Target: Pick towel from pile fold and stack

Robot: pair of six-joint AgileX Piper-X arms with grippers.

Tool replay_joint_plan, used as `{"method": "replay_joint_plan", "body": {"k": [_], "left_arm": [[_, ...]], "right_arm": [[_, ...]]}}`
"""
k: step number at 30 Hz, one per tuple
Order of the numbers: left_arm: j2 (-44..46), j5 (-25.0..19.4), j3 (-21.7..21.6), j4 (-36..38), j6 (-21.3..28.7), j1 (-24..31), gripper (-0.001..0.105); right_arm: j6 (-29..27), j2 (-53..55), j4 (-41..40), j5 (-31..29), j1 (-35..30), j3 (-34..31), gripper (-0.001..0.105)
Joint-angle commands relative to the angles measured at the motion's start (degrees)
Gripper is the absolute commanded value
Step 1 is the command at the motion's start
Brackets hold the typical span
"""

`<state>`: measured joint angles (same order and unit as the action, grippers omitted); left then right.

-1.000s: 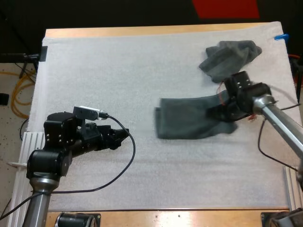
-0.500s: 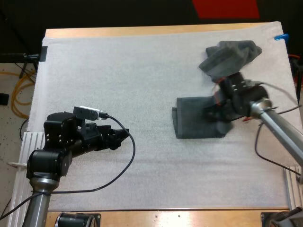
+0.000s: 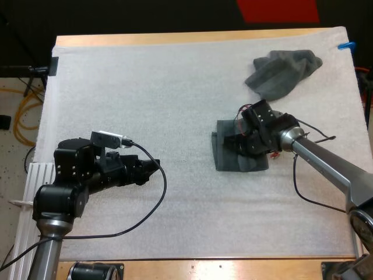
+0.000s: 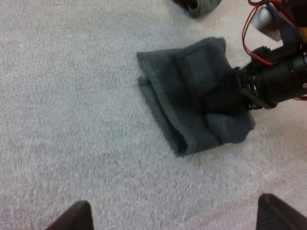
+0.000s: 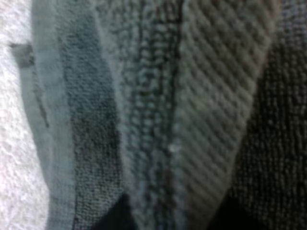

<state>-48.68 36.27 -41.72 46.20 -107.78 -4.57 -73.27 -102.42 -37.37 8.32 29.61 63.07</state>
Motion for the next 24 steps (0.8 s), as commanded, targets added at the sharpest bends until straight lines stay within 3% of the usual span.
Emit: {"method": "replay_joint_plan", "body": {"k": [1, 3, 6, 19, 24], "left_arm": [[0.3, 0.6, -0.5, 0.2, -0.4, 0.1, 0.066], [0.3, 0.6, -0.5, 0.2, -0.4, 0.1, 0.066], [0.3, 0.6, -0.5, 0.2, -0.4, 0.1, 0.066], [0.3, 0.6, -0.5, 0.2, -0.4, 0.1, 0.066], [0.3, 0.6, -0.5, 0.2, -0.4, 0.1, 0.066]], "right_arm": [[0.2, 0.3, 0.6, 1.2, -0.3, 0.5, 0.034], [0.2, 0.3, 1.5, 4.5, -0.3, 1.2, 0.056], [-1.0, 0.8, 2.9, 6.7, -0.3, 2.6, 0.069], [-2.0, 1.7, 3.3, 7.0, 8.7, 3.2, 0.069], [2.0, -2.5, 4.9, 7.0, 10.7, 3.2, 0.069]]}}
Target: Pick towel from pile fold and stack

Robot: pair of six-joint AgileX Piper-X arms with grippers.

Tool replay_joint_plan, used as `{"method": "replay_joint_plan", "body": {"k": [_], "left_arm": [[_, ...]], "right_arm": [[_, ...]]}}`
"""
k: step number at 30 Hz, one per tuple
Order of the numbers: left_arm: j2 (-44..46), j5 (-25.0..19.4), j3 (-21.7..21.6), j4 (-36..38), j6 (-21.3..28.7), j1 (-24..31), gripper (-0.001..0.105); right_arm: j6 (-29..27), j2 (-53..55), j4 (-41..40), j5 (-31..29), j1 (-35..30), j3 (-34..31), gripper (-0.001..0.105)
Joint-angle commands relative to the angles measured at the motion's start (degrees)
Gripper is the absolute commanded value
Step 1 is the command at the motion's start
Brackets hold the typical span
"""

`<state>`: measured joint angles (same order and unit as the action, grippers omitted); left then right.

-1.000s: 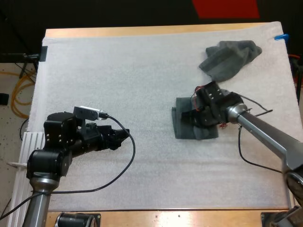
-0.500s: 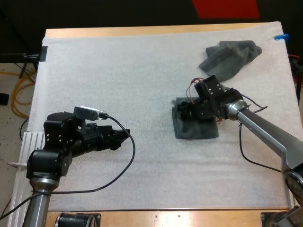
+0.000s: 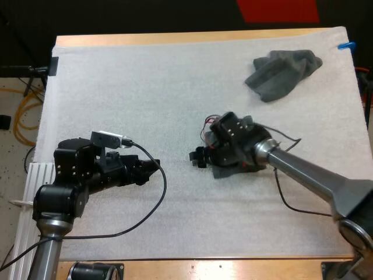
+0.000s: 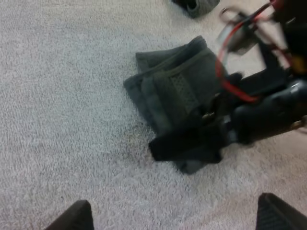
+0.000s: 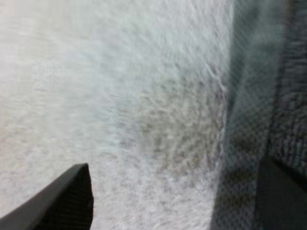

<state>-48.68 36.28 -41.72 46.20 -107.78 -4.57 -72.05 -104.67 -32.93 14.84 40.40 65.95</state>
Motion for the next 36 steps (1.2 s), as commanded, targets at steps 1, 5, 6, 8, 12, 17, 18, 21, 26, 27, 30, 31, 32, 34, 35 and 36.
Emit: {"method": "replay_joint_plan", "body": {"k": [1, 5, 6, 8, 12, 17, 18, 21, 26, 27, 30, 31, 32, 34, 35, 36], "left_arm": [[0.3, 0.6, -0.5, 0.2, -0.4, 0.1, 0.066], [0.3, 0.8, -0.5, -0.8, 0.1, 0.1, 0.066], [0.3, 0.8, -0.5, -1.3, 0.0, 0.1, 0.066], [0.3, 0.8, -0.5, -3.2, 0.2, 0.1, 0.066], [0.3, 1.3, -0.5, -7.5, -0.8, 0.1, 0.066], [0.3, 3.5, -0.5, -7.8, -2.4, 0.1, 0.066], [0.3, 3.9, -0.5, -7.7, -2.8, 0.1, 0.066], [0.1, 4.6, -0.5, -7.9, -4.0, -1.2, 0.07], [-3.2, -1.0, -0.5, -9.2, -7.5, -7.9, 0.073], [-4.6, -3.5, -0.5, -10.6, -9.0, -10.3, 0.073], [-8.8, -8.8, -0.5, -16.6, -15.1, -15.8, 0.073], [-9.9, -9.3, -0.5, -18.4, -15.9, -16.4, 0.073], [-12.2, -10.3, -0.5, -21.6, -18.2, -17.9, 0.073], [-15.9, -11.1, -0.5, -26.1, -21.1, -19.8, 0.073], [-18.1, -11.1, -0.5, -28.2, -22.4, -20.6, 0.073], [-20.7, -11.1, -0.5, -30.5, -23.9, -21.4, 0.073]], "right_arm": [[0.8, -0.5, 0.6, 0.5, -0.1, 0.3, 0.069], [-0.8, 0.8, 0.8, 0.3, -0.1, 0.6, 0.069], [-2.0, 1.9, 0.8, -0.2, -0.1, 0.7, 0.069], [-4.5, 4.7, 0.5, -2.8, -0.1, 0.8, 0.069], [-9.2, 12.6, -2.2, -10.3, -0.1, 0.8, 0.069], [-14.9, 23.2, -9.3, -19.3, -0.1, 0.8, 0.069], [-15.6, 26.0, -11.5, -20.9, -0.1, 0.8, 0.069], [-16.6, 32.3, -16.8, -22.8, -0.1, 0.8, 0.069], [-16.5, 41.5, -22.8, -23.2, -0.1, 0.5, 0.069], [-16.5, 43.4, -24.4, -24.4, -0.1, 0.6, 0.069], [-16.5, 47.6, -28.0, -28.9, -0.1, 0.6, 0.069], [-16.5, 48.4, -28.8, -29.6, -0.1, 0.6, 0.069], [-16.5, 49.9, -30.2, -30.5, -0.1, 0.6, 0.069], [-16.4, 51.7, -32.0, -30.9, -0.1, 0.6, 0.069], [-15.9, 52.8, -33.1, -30.9, -0.1, 0.6, 0.069], [-15.0, 53.8, -34.5, -30.9, -0.1, 0.6, 0.069]]}}
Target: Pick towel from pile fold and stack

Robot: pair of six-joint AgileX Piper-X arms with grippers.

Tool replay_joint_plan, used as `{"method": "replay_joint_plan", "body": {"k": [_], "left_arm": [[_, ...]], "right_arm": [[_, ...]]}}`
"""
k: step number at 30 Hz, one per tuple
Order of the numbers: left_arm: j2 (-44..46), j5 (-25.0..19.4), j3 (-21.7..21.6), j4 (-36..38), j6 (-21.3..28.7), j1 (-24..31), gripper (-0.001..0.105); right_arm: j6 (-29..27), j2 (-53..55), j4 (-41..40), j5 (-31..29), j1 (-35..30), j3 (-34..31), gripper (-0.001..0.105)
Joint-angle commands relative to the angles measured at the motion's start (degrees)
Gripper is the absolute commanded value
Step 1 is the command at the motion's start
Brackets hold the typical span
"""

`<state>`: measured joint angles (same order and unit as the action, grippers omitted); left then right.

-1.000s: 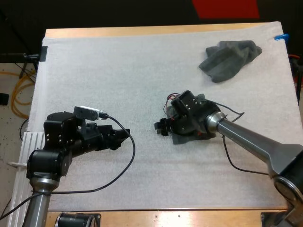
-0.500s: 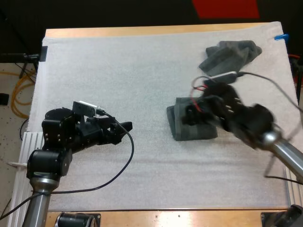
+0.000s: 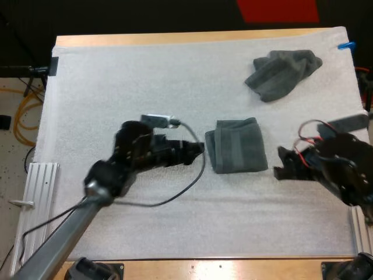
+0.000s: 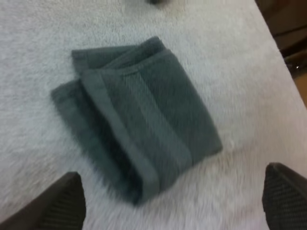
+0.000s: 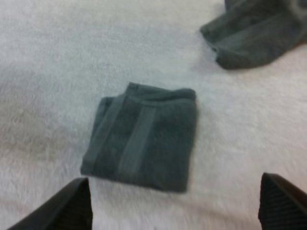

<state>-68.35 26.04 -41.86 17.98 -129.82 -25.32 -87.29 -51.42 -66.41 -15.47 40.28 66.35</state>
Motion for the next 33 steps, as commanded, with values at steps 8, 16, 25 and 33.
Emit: {"method": "replay_joint_plan", "body": {"k": [8, 16, 25, 33], "left_arm": [[-17.6, 1.5, -2.0, -9.7, -7.7, -2.3, 0.073], [-28.7, 4.4, -8.7, -8.5, -7.6, -2.3, 0.073], [-33.4, 4.7, -10.7, -4.8, -7.8, -2.6, 0.073], [-34.2, 5.8, -12.2, -4.6, -9.2, -6.5, 0.073]], "right_arm": [[6.1, 4.9, -6.1, -0.6, 0.0, 0.2, 0.069], [6.2, 5.6, -6.2, -0.6, 0.0, 0.2, 0.069], [6.3, 5.4, -6.2, -0.6, 0.0, 0.2, 0.069], [6.5, 5.4, -6.2, -0.6, 0.0, 0.2, 0.069]]}}
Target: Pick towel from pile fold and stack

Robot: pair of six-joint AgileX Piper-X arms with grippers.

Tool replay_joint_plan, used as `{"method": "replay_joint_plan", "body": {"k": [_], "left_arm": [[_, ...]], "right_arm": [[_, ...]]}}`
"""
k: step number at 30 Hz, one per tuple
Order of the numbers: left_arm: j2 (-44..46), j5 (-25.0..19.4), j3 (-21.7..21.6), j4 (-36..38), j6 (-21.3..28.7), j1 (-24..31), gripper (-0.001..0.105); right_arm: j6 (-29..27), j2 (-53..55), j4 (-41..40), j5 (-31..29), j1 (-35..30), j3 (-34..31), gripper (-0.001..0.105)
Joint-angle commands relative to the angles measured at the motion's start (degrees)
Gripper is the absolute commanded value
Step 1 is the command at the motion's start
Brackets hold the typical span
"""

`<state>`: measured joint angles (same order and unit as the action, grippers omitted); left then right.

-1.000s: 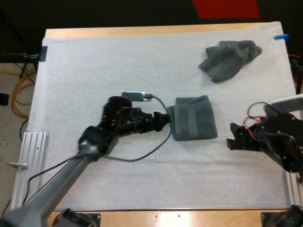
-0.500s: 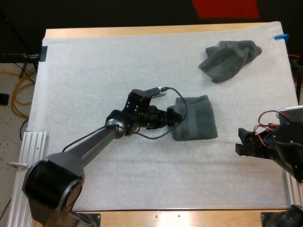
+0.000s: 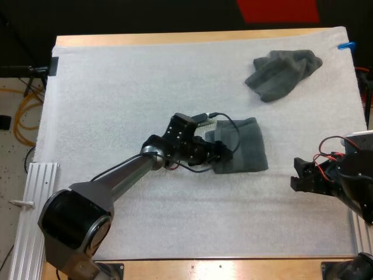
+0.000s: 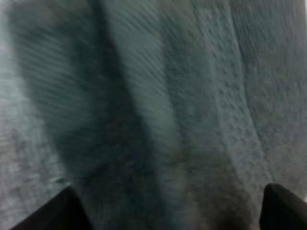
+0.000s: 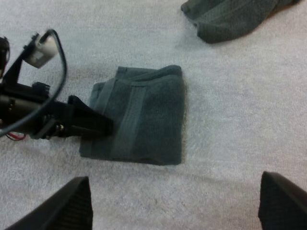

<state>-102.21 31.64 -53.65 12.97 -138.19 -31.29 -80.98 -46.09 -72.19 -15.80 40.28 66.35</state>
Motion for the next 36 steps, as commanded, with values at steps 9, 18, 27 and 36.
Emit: {"method": "replay_joint_plan", "body": {"k": [9, 18, 27, 36], "left_arm": [[-3.6, 2.0, -5.6, 1.9, -2.2, -2.5, 0.056], [-2.1, 1.3, -5.7, 6.2, 4.9, -2.0, 0.0], [6.1, -13.8, -5.7, 26.3, 27.2, 8.1, 0.0], [10.3, -25.8, -5.7, 35.2, 42.4, 27.7, 0.0]], "right_arm": [[0.2, 0.1, -0.4, -0.3, 0.0, 0.2, 0.069], [0.2, 0.0, -0.2, -0.1, 0.0, 0.2, 0.069], [1.7, -0.6, 5.5, 7.1, 0.0, 0.2, 0.069], [2.4, -4.9, 7.7, 12.8, 0.0, 0.2, 0.069]]}}
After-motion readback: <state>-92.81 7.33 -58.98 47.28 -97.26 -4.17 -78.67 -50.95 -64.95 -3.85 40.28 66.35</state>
